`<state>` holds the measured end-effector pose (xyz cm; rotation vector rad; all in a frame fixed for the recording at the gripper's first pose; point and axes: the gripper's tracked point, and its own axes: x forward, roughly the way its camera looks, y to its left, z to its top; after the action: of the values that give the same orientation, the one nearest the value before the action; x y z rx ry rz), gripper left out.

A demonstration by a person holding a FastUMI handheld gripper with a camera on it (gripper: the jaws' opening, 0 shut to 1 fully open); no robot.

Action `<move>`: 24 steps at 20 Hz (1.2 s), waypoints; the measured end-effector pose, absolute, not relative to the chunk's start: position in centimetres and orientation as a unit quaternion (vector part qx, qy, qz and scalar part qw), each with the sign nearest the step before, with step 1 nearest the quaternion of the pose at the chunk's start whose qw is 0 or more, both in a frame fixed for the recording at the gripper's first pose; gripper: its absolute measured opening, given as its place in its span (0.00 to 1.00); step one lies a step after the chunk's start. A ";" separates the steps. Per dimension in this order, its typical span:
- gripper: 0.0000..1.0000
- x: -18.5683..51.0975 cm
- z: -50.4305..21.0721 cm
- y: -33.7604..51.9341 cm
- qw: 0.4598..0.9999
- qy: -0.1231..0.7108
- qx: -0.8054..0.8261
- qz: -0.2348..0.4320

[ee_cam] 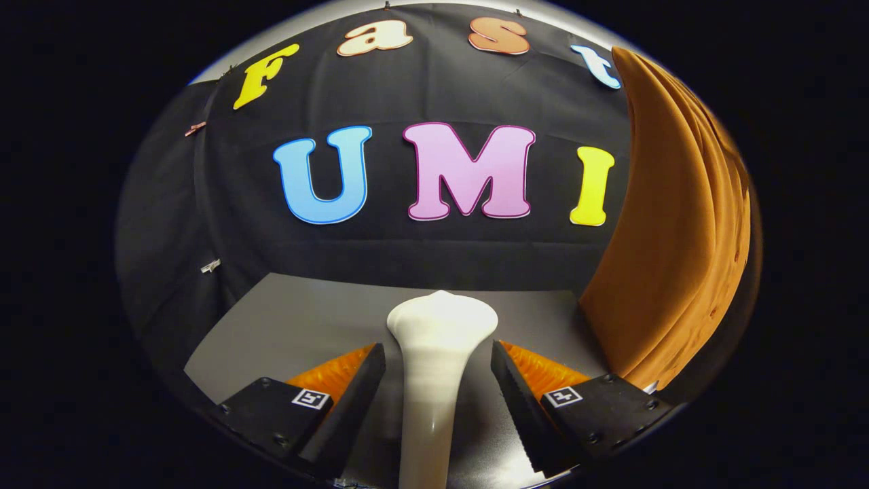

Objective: Iron the clothes twice with a garment steamer, once on the left side and once on the right side.

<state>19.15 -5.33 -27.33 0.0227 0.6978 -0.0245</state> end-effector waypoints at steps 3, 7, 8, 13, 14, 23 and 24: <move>0.98 19.0 -28.5 -5.4 0.930 0.366 0.013 -0.012; 0.98 19.1 -29.2 -5.4 0.924 0.383 0.016 -0.010; 0.98 19.1 -29.4 -5.3 0.922 0.387 0.015 -0.010; 0.81 19.0 -30.8 -5.1 0.910 0.415 0.013 -0.002; 0.80 19.0 -31.0 -5.0 0.907 0.420 0.013 0.001; 0.56 18.3 -32.6 -4.2 0.891 0.454 -0.004 0.024; 0.51 18.2 -32.3 -4.0 0.891 0.453 -0.005 0.028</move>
<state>18.22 -3.98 -32.32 -0.0111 0.9395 0.0584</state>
